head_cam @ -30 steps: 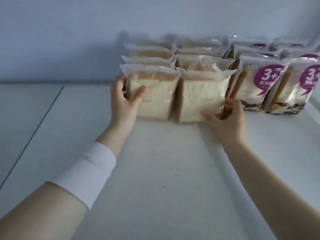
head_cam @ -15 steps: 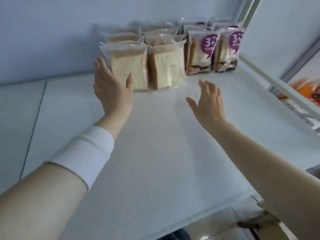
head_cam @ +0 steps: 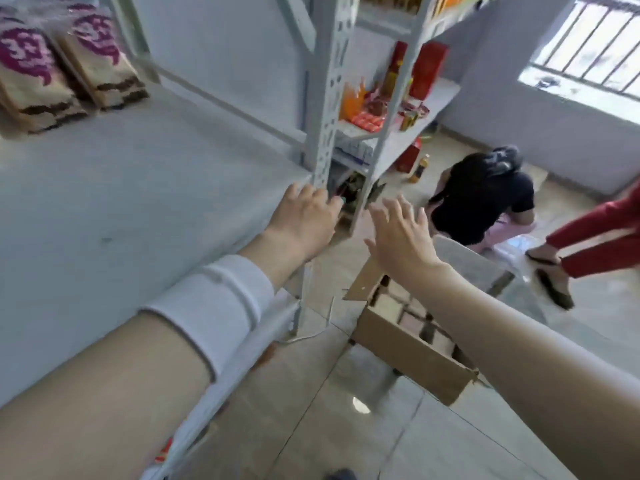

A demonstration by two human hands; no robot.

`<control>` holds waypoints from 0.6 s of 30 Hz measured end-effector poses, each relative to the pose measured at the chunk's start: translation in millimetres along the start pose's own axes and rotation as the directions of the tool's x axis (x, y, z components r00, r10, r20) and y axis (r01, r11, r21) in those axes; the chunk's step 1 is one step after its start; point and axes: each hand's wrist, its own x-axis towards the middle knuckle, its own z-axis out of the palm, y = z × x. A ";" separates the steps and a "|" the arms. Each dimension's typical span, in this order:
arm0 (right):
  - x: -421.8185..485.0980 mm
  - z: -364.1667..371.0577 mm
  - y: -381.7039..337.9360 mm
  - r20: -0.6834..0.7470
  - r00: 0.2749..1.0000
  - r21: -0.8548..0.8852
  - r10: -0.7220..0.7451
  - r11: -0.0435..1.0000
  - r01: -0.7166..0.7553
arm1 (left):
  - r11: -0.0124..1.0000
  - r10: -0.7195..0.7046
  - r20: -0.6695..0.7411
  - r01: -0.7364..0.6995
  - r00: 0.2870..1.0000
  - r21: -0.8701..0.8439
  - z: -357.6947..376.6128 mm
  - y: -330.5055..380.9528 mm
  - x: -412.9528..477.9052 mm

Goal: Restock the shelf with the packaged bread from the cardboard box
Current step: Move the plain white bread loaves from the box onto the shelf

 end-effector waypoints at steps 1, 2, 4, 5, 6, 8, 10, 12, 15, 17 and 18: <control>-10.7 16.4 32.2 0.051 0.997 -0.008 0.055 0.998 -0.055 | 0.999 0.036 0.040 -0.037 0.999 0.001 10.4 31.3 17.9; -21.3 33.2 62.4 0.097 0.989 -0.018 0.109 0.994 -0.108 | 0.997 0.070 0.081 -0.071 0.994 0.006 22.9 59.7 34.3; -45.0 66.1 113.9 0.193 0.956 -0.030 0.223 0.975 -0.221 | 0.989 0.146 0.157 -0.146 0.977 -0.010 50.1 109.7 60.3; -56.4 81.2 135.4 0.244 0.931 -0.034 0.272 0.962 -0.272 | 0.985 0.174 0.189 -0.171 0.966 -0.034 63.6 131.0 70.1; -66.2 95.6 154.5 0.289 0.904 -0.041 0.314 0.948 -0.316 | 0.980 0.198 0.220 -0.191 0.955 -0.053 76.9 150.0 79.4; -79.7 123.0 185.1 0.366 0.851 -0.067 0.376 0.923 -0.379 | 0.969 0.247 0.283 -0.236 0.927 -0.072 103.2 179.4 97.1; -82.0 148.8 206.9 0.437 0.806 -0.077 0.400 0.909 -0.410 | 0.959 0.284 0.344 -0.269 0.895 -0.091 131.5 199.9 115.7; -75.1 173.4 220.7 0.489 0.772 -0.068 0.405 0.900 -0.430 | 0.952 0.306 0.393 -0.286 0.867 -0.110 158.2 213.1 136.6; -52.3 217.2 235.6 0.544 0.742 -0.023 0.392 0.891 -0.453 | 0.944 0.331 0.446 -0.289 0.831 -0.161 205.0 227.9 178.2; -35.5 255.4 240.8 0.591 0.709 -0.003 0.385 0.880 -0.475 | 0.941 0.338 0.509 -0.267 0.792 -0.210 244.4 238.0 206.2; -29.2 274.4 240.7 0.636 0.675 0.010 0.373 0.871 -0.491 | 0.940 0.339 0.555 -0.247 0.760 -0.236 263.9 242.6 217.2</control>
